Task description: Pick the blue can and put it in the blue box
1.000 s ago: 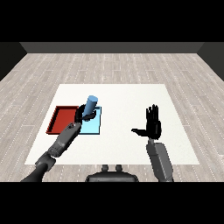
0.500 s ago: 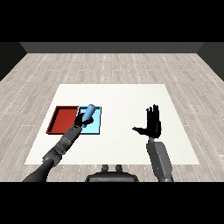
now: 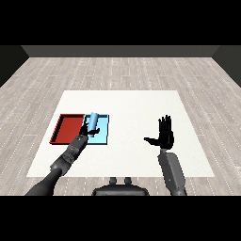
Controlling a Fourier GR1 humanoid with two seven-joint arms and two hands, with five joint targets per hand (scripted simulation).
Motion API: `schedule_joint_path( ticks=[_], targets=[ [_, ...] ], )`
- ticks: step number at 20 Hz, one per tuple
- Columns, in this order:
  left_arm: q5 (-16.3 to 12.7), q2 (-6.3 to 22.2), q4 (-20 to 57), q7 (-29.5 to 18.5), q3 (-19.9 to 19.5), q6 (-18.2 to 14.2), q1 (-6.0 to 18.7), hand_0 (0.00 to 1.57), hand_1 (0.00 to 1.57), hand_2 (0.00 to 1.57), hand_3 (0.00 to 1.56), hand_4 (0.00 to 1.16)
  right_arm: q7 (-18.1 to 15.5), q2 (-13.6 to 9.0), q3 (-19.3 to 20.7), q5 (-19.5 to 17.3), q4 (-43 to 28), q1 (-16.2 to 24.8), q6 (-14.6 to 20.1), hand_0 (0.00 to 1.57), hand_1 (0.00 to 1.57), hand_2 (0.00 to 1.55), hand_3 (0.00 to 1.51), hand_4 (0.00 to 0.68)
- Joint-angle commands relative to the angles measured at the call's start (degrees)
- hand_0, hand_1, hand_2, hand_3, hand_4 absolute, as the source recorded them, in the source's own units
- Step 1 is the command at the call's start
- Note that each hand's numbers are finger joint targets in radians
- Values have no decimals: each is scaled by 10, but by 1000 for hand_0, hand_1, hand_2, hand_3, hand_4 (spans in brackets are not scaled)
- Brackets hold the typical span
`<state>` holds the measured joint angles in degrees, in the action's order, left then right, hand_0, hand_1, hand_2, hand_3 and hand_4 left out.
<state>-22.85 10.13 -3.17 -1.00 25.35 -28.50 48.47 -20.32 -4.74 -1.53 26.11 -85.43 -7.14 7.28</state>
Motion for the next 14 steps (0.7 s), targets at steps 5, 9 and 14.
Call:
schedule_joint_path(
  ticks=[5, 9, 14],
  targets=[
    [23, 2, 30, 15, -8, 20, 31, 0, 0, 0, 0, 0, 25, -1, 3, -3, -23, -11, 8, 0, 0, 0, 0, 0],
    [12, -23, 11, -17, -30, -43, 30, 0, 0, 0, 0, 0, -4, 25, -7, -9, 0, -12, 6, 0, 0, 0, 0, 0],
    [-20, 21, -66, -192, -73, -13, -13, 0, 0, 0, 0, 0, -7, 2, -4, -17, 22, -32, -20, 0, 0, 0, 0, 0]
  ],
)
